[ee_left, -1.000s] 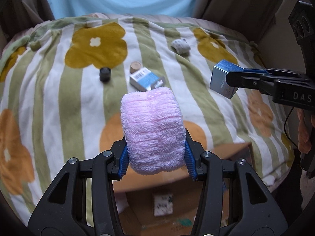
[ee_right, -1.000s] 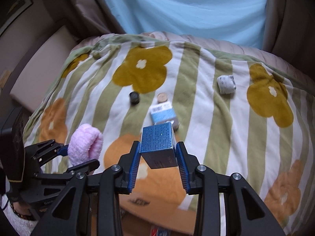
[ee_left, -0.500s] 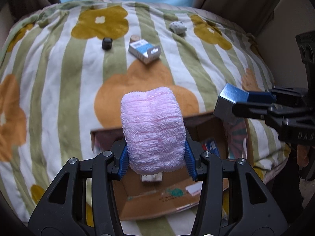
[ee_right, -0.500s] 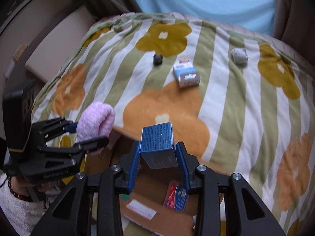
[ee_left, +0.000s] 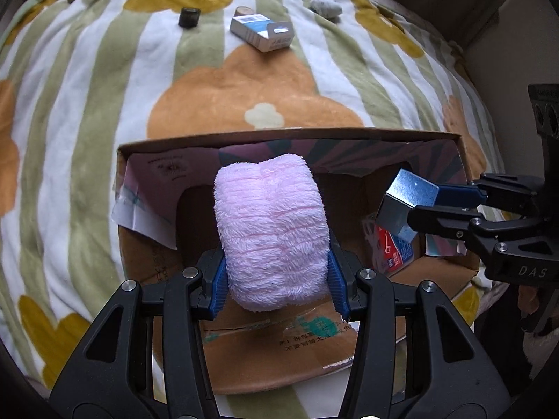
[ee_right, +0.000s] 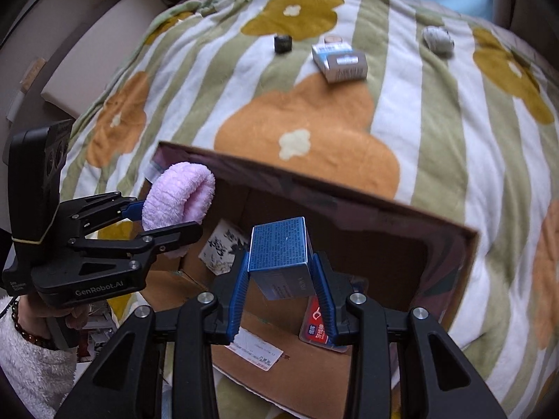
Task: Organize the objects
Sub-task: 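Carry the puff and cube over the box and open both tools to drop them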
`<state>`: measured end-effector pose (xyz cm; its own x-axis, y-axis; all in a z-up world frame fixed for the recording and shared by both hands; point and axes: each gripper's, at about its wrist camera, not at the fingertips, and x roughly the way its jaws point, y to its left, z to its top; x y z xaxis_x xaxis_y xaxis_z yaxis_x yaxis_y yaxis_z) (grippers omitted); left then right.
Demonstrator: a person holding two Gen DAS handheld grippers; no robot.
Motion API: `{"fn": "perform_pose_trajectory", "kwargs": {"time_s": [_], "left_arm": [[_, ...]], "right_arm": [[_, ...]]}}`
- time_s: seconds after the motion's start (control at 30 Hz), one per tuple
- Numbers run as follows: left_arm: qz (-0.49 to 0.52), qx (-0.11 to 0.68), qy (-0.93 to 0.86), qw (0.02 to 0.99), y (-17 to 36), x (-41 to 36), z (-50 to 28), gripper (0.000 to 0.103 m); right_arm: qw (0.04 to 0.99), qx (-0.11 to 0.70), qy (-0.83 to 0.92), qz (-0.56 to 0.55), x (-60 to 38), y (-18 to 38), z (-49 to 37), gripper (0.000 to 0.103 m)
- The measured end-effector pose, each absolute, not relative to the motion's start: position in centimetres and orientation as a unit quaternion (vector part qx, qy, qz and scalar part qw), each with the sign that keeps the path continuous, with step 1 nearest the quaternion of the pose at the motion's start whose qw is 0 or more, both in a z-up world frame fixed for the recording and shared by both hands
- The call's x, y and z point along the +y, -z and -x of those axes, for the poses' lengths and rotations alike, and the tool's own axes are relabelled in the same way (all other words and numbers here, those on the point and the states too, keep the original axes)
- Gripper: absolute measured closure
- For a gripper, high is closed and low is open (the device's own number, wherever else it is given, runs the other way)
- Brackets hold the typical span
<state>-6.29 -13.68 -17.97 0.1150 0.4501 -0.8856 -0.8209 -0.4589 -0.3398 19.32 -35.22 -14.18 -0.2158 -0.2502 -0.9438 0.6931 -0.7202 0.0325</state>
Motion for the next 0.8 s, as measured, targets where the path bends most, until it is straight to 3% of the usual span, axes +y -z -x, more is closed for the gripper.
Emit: {"fn": "perform_pose_trajectory", "kwargs": {"time_s": [0.4, 0.43, 0.5, 0.53, 0.57, 0.6, 0.67, 0.8], "left_arm": [[0.54, 0.2, -0.653, 0.492, 17.2, -13.7, 6.0, 0.059], [0.536, 0.204, -0.656, 0.491, 17.0, -13.7, 5.9, 0.056], [0.527, 0.213, -0.662, 0.489, 16.5, -13.6, 5.8, 0.037], [0.52, 0.216, -0.668, 0.487, 16.2, -13.8, 5.8, 0.012], [0.513, 0.212, -0.673, 0.489, 15.9, -14.0, 5.9, 0.001], [0.506, 0.203, -0.678, 0.494, 15.4, -14.3, 6.0, 0.0], [0.507, 0.197, -0.677, 0.495, 15.1, -14.6, 6.3, 0.0], [0.512, 0.192, -0.681, 0.487, 14.9, -15.4, 7.2, 0.0]], "right_arm": [[0.313, 0.198, 0.758, -0.537, -35.1, 13.9, -19.6, 0.069], [0.313, 0.199, 0.758, -0.536, -35.1, 13.8, -19.6, 0.069], [0.314, 0.198, 0.76, -0.533, -35.2, 13.7, -19.7, 0.069], [0.314, 0.197, 0.762, -0.531, -35.3, 13.6, -19.7, 0.064], [0.313, 0.196, 0.768, -0.523, -35.3, 13.3, -19.8, 0.055], [0.313, 0.193, 0.771, -0.519, -35.3, 13.1, -19.8, 0.05], [0.311, 0.188, 0.773, -0.52, -35.1, 12.7, -19.7, 0.028], [0.301, 0.186, 0.777, -0.521, -34.4, 12.1, -19.4, 0.026]]}}
